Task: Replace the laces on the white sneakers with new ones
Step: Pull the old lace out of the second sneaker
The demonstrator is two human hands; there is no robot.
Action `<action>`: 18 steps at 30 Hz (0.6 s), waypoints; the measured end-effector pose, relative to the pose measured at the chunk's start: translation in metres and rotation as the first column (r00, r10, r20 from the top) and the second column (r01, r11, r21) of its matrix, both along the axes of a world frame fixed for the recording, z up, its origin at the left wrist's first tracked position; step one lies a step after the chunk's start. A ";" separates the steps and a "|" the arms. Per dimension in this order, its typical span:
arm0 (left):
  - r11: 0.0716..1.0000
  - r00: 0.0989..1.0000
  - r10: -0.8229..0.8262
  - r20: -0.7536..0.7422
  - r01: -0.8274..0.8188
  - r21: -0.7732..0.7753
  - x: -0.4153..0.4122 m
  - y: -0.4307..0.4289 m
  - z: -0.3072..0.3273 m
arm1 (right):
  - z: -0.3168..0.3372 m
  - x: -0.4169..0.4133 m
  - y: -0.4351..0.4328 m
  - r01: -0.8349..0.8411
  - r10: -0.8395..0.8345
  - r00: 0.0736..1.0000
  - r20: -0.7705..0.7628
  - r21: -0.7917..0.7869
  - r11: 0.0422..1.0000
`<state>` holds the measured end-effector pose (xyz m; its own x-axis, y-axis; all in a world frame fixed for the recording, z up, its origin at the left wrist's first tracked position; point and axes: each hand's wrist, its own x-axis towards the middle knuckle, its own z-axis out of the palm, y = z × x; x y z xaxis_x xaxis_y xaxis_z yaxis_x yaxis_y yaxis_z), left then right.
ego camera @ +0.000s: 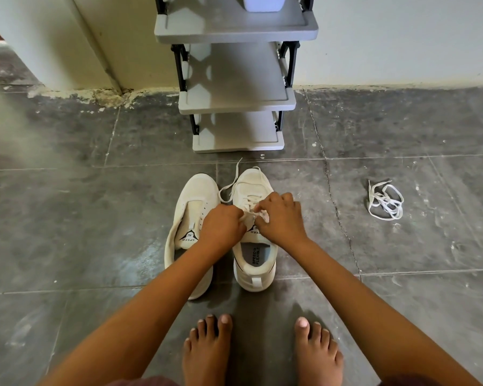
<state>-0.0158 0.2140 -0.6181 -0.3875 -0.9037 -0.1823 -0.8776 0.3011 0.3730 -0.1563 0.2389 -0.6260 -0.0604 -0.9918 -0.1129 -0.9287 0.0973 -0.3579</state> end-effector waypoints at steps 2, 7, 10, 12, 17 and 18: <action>1.000 1.000 -0.008 0.011 0.008 -0.010 0.000 0.000 -0.001 | -0.004 -0.003 0.006 -0.128 0.104 0.965 -0.240 -0.086 0.988; 1.000 0.999 -0.030 0.022 0.030 -0.002 0.000 -0.002 0.000 | 0.001 -0.001 0.005 -0.089 0.050 0.971 -0.235 -0.158 0.983; 0.999 0.999 -0.034 0.033 0.034 0.006 -0.003 -0.002 0.000 | 0.028 0.012 -0.008 0.222 -0.145 0.905 0.400 -0.154 0.963; 0.999 0.999 -0.033 0.015 0.032 0.019 -0.003 -0.001 0.001 | 0.047 0.021 -0.019 0.263 -0.074 0.783 0.617 -0.220 0.939; 1.000 1.000 -0.022 0.001 0.022 0.011 0.000 0.000 0.003 | 0.042 0.003 -0.023 0.170 -0.102 0.939 0.330 -0.186 0.968; 1.000 1.000 -0.022 0.002 0.022 0.008 0.000 0.001 0.003 | 0.033 -0.002 -0.016 0.122 -0.098 0.960 0.262 -0.080 0.989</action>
